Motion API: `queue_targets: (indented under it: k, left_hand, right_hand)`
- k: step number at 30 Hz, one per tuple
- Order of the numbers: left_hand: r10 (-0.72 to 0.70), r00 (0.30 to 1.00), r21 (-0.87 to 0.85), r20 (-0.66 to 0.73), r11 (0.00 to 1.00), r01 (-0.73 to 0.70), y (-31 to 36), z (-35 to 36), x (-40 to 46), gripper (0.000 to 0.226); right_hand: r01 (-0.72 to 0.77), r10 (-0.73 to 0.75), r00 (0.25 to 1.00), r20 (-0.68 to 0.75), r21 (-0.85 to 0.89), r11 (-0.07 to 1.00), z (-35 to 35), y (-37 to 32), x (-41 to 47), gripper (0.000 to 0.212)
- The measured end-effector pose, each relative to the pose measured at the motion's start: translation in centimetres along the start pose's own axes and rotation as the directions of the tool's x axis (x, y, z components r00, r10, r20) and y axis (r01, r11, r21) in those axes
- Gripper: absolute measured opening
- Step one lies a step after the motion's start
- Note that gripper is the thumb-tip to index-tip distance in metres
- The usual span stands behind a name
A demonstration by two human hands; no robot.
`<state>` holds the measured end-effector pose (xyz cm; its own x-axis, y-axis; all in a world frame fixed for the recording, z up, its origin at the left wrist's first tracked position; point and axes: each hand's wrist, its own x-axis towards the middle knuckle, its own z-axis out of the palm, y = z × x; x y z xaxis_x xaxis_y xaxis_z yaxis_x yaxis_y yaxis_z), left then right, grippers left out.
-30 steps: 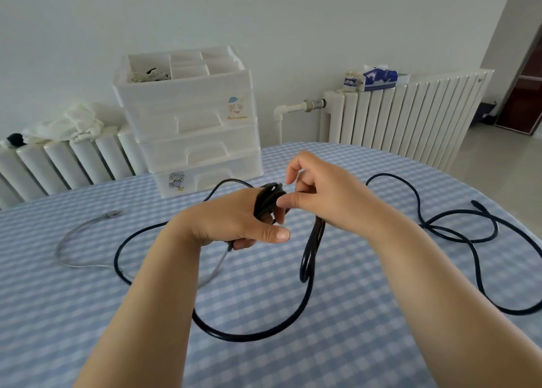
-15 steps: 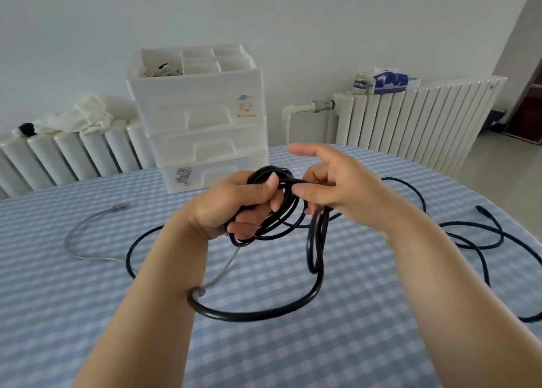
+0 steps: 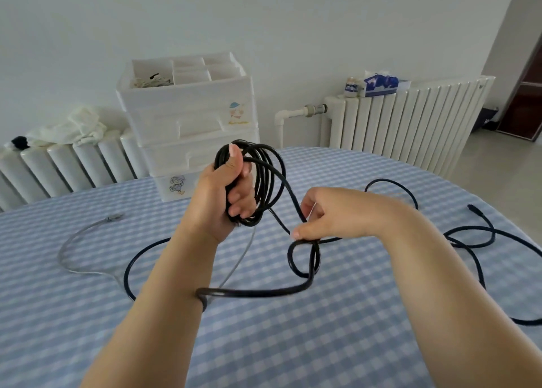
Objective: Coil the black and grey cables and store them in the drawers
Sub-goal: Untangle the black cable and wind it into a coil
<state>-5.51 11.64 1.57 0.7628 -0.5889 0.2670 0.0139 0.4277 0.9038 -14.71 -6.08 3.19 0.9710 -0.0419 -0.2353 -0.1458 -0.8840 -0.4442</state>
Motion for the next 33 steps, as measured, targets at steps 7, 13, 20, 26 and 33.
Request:
queue_targets:
  k: [7, 13, 20, 26, 33]
  left_hand:
    - [-0.077, 0.984, -0.382, 0.163, 0.914, 0.135, -0.9, 0.2, 0.3, 0.046]
    - [-0.075, 0.987, -0.306, 0.144, 0.945, 0.116, -0.5, 0.5, 0.2, 0.049]
    - [-0.198, 0.96, -0.238, 0.198, 0.94, 0.243, -1.2, 0.9, 0.2, 0.036]
    - [-0.277, 0.88, -0.136, 0.386, 0.926, 0.351, -0.8, 0.8, 0.1, 0.036]
    - [-0.328, 0.831, -0.133, 0.449, 0.895, 0.425, -1.0, 0.8, 0.1, 0.07]
  right_hand:
    - [0.253, -0.193, 0.932, -0.308, 0.166, 0.953, 1.0, -1.6, 0.5, 0.05]
    - [0.337, -0.307, 0.934, -0.18, 0.725, 0.601, 0.6, -2.1, -0.2, 0.033]
    - [0.227, 0.024, 0.816, -0.578, 0.358, 0.906, 2.7, -2.8, 1.1, 0.082]
    - [0.196, -0.025, 0.797, -0.604, 0.22, 0.956, 3.1, -2.3, 1.8, 0.059]
    - [0.287, -0.17, 0.937, -0.307, 0.391, 0.874, 0.9, -0.5, 1.4, 0.038]
